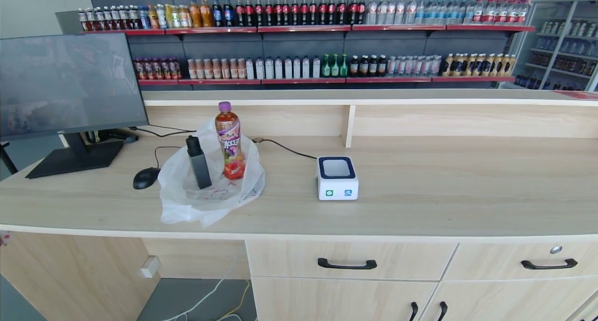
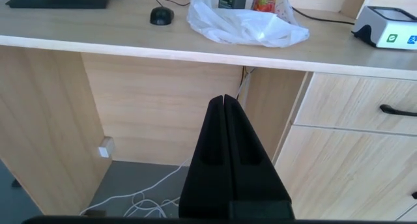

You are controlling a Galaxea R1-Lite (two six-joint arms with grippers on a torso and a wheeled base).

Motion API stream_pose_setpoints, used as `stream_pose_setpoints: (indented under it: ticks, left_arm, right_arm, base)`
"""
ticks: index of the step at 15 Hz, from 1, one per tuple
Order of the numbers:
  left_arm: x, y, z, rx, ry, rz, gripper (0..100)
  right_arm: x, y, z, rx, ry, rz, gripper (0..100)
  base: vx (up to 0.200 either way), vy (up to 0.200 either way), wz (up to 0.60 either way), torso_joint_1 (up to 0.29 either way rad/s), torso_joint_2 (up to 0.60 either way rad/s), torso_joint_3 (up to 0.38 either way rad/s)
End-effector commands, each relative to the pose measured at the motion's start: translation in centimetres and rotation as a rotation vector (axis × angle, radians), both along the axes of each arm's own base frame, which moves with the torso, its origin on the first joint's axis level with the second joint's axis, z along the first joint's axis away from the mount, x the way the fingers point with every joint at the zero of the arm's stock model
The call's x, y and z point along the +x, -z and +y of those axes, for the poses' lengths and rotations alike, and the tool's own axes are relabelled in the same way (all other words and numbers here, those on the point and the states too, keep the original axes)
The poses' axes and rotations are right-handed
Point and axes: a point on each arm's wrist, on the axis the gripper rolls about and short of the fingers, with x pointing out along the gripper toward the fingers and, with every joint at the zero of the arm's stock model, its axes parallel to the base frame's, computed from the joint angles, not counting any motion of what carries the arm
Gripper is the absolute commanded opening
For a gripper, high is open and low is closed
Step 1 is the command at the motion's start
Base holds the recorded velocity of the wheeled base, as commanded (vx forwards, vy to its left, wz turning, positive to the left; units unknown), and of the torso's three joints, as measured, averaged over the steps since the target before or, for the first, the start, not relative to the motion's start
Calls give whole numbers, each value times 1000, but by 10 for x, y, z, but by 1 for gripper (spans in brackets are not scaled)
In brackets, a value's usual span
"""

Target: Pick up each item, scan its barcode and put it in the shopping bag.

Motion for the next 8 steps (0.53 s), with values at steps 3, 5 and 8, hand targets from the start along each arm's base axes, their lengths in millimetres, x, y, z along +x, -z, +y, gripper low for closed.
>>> stream_pose_setpoints:
  ticks: [3,5,8]
  left_arm:
    - [0,0,0,0,0,-1,0]
    - [0,0,0,0,0,-1,0]
    - [0,0,0,0,0,-1,0]
  right_arm:
    - [0,0,0,0,1,1,100]
    - [0,0,0,2,1,-1,100]
    - [0,0,0,2,1,-1,100]
  base:
    - [-200,0,0,10,6,-6]
    - [-200,0,0,3,10,-2]
    - [-67,0,0,-4,-1,1]
